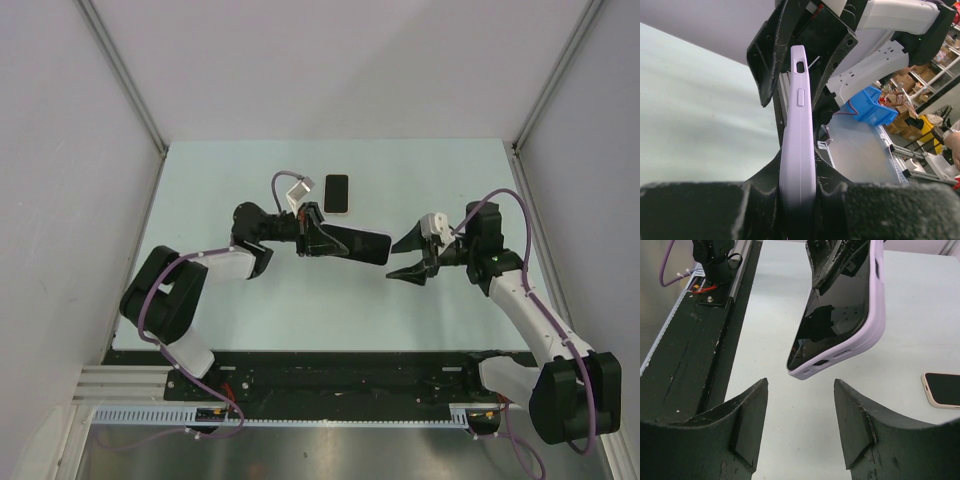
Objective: Take the phone out of the phone case
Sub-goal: Remove the phone case from the phone.
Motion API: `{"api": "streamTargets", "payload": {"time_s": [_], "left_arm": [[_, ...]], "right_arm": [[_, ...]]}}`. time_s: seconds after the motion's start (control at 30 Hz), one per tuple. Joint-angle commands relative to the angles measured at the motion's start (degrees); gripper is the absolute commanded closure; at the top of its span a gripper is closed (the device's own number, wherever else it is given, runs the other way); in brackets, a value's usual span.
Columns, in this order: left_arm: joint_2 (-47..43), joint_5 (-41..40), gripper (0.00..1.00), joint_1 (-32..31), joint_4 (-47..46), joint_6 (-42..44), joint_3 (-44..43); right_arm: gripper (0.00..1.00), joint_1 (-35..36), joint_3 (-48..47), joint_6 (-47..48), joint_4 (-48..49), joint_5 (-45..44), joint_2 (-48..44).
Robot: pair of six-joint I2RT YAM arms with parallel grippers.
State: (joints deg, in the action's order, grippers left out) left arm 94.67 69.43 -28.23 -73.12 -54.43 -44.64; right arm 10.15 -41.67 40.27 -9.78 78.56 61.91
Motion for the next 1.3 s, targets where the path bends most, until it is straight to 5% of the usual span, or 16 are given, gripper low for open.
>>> {"api": "streamTargets", "payload": {"time_s": [0.0,0.23,0.4,1.27], "left_arm": [[-1.51,-3.68,1.00,1.51,-22.41,0.29,-0.53],[-1.25,-3.86,1.00,1.69,-22.41,0.21,-0.36],[-1.16,-3.60,1.00,1.42,-22.41,0.12,-0.45],[-0.45,-3.34,1.00,0.89,-22.41,0.38,-0.53]], "right_arm": [[0.41,-1.27,-0.34,-4.58,4.41,3.00,-1.44],[0.41,-1.54,-0.34,-15.11,13.19,1.60,-1.09],[0.42,-1.98,-0.34,-33.03,24.26,-6.92,0.31],[0.54,-5.76,-0.34,-64.34,40.36,-14.58,-0.30]]}}
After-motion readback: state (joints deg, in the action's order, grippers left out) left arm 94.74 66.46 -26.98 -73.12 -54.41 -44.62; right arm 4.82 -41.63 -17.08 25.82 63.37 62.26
